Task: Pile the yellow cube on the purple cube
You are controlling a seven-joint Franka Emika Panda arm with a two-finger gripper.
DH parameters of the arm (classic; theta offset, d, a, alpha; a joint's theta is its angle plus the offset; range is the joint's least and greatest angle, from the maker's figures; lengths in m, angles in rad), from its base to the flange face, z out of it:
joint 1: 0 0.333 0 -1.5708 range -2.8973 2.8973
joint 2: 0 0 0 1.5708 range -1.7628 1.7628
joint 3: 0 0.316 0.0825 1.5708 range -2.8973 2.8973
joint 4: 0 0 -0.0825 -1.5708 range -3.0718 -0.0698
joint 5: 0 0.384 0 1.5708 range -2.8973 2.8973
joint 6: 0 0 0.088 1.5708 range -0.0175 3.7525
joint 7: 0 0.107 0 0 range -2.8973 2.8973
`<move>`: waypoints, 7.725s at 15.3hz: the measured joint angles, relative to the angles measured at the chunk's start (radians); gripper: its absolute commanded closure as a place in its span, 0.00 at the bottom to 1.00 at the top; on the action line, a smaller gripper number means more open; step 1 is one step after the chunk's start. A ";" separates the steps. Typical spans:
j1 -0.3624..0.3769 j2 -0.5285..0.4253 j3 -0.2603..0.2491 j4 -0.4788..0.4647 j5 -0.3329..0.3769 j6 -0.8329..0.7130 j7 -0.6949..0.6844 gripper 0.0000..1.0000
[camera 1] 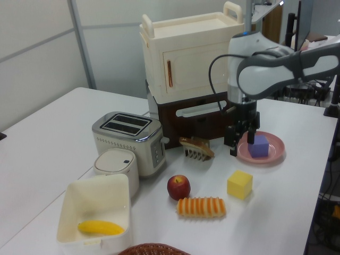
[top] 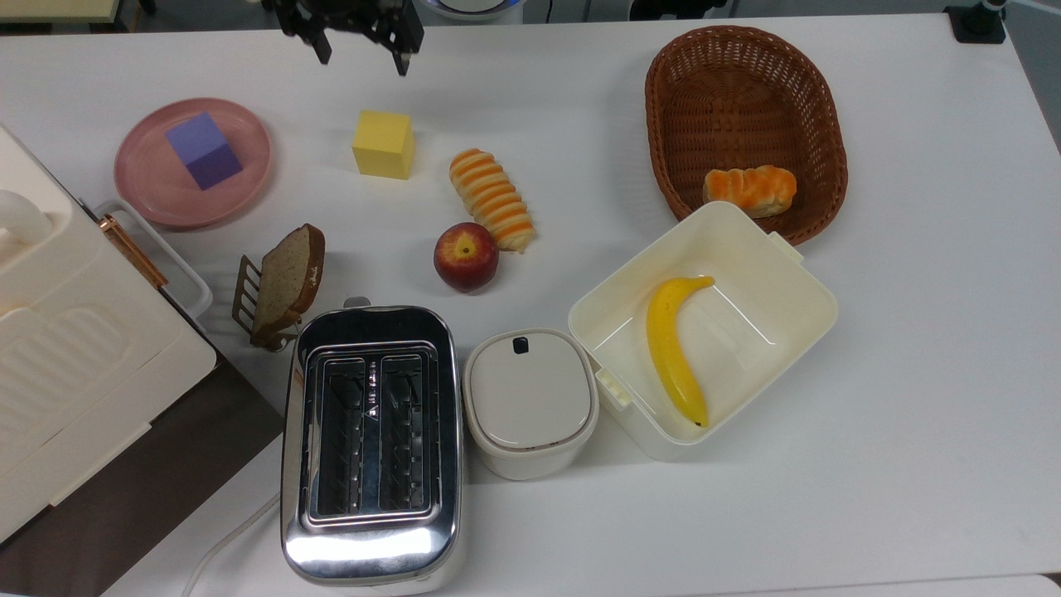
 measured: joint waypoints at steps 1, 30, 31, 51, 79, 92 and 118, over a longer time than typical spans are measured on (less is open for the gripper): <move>0.000 0.011 0.000 -0.006 -0.005 0.012 0.000 0.00; -0.210 0.069 0.207 0.020 -0.034 0.033 0.005 0.00; -0.210 0.069 0.207 0.020 -0.034 0.033 0.005 0.00; -0.271 0.078 0.273 0.042 -0.034 0.032 0.005 0.00; -0.272 -0.046 0.280 -0.266 -0.034 0.333 0.005 0.00; -0.275 0.063 0.280 -0.334 -0.034 0.519 0.005 0.00; -0.302 0.126 0.275 -0.245 -0.041 0.465 0.004 0.00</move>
